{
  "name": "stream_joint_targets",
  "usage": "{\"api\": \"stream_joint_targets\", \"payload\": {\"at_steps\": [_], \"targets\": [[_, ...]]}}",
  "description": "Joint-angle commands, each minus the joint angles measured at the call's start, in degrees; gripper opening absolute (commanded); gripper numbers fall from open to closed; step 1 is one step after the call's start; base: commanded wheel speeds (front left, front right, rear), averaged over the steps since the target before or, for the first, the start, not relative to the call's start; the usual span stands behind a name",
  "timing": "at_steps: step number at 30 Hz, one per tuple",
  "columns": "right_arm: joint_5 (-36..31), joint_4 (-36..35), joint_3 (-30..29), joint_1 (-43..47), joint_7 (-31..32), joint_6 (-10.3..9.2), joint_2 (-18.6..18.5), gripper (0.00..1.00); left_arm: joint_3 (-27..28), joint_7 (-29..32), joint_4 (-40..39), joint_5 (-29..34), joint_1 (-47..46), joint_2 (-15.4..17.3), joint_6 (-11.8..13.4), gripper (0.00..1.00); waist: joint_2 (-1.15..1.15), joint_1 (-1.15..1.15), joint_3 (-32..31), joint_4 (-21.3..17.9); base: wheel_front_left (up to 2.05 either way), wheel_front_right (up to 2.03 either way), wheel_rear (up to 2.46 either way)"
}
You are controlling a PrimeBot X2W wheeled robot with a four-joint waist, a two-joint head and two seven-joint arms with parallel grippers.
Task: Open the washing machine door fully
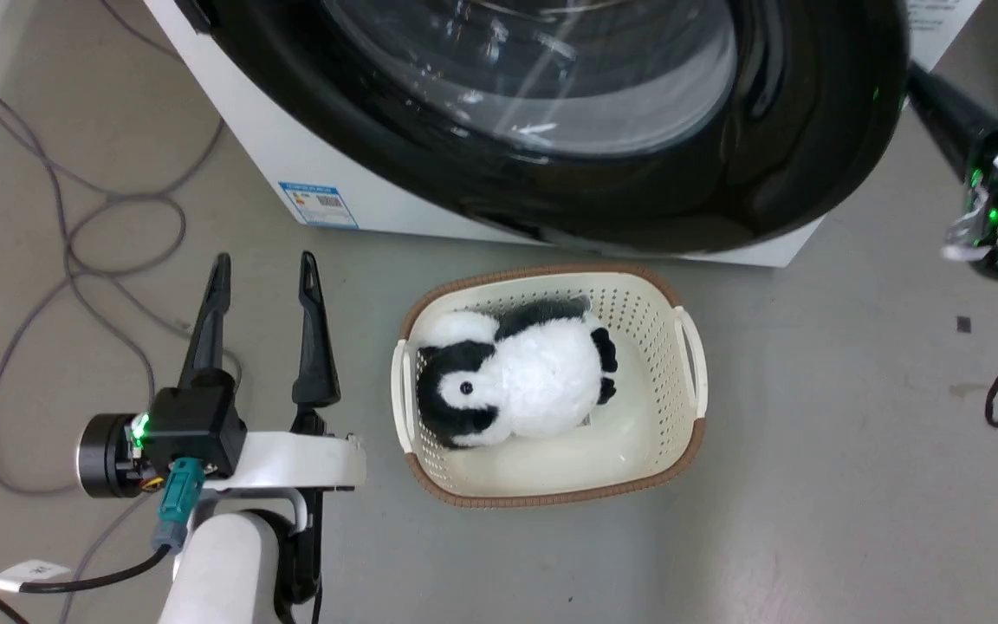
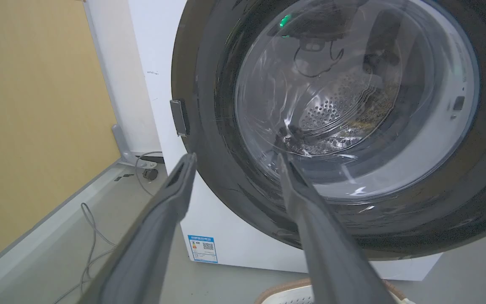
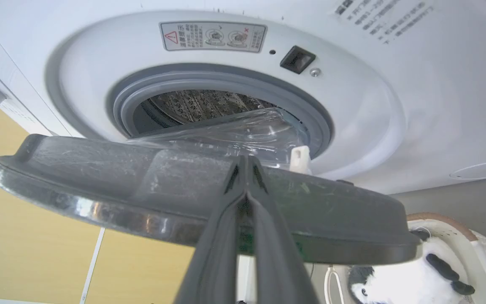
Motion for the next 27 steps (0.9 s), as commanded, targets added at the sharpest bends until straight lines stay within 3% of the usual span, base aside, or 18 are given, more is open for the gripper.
{"api": "stream_joint_targets", "payload": {"at_steps": [1,12,27], "targets": [[0.33,-0.99,1.08,0.93,0.76,0.45,2.08,0.00,0.15,-0.32,0.19,0.32,0.60,0.04,-0.17,1.00,0.00,0.00,-0.54,-0.15,0.00,0.00,0.00],[1.96,-5.59,2.06,8.47,2.24,0.45,4.19,0.00,-0.25,-0.32,1.61,0.29,3.05,0.04,-0.71,1.00,0.00,0.00,-5.71,0.49,0.00,0.00,0.00],[1.55,-24.91,6.59,27.61,4.61,0.45,6.66,0.00,0.26,-0.32,3.23,0.95,8.22,0.04,-1.74,1.00,0.00,0.00,-11.84,0.43,0.00,0.00,0.00]]}}
